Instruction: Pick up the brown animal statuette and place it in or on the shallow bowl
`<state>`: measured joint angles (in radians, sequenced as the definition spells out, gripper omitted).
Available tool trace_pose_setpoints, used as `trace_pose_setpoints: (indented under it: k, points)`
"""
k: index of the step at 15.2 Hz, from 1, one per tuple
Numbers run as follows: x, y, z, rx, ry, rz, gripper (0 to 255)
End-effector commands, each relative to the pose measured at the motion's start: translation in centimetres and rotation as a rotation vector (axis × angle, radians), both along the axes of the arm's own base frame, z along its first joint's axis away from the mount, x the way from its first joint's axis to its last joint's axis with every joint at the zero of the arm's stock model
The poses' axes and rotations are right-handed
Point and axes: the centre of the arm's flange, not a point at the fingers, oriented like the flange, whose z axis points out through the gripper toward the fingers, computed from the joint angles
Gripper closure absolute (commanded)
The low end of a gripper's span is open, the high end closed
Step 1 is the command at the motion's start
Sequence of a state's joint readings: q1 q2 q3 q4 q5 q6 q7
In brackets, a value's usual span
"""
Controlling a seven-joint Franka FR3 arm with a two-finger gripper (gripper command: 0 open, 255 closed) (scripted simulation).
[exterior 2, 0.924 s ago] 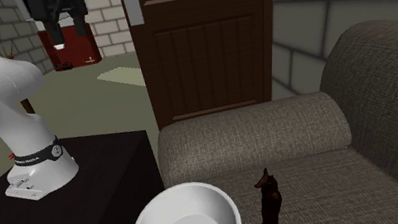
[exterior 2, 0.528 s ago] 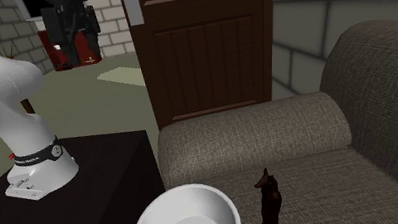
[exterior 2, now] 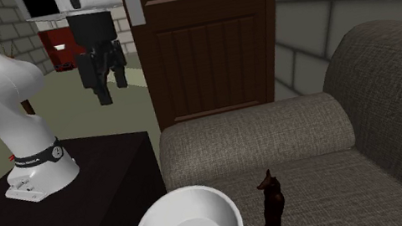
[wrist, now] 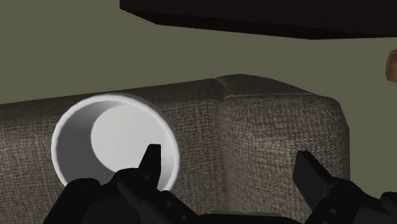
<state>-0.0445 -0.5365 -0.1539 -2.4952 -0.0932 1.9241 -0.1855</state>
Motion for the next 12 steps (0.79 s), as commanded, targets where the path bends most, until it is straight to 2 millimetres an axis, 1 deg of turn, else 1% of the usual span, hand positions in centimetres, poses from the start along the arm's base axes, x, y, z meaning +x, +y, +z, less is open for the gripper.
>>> trace_pose_setpoints:
  k: [1, 12]
  points:
    - [1.4, -0.9, -2.1, -0.002, -0.016, 0.0, 0]
    - [8.9, -6.1, -12.5, -0.005, -0.088, 0.001, 0]
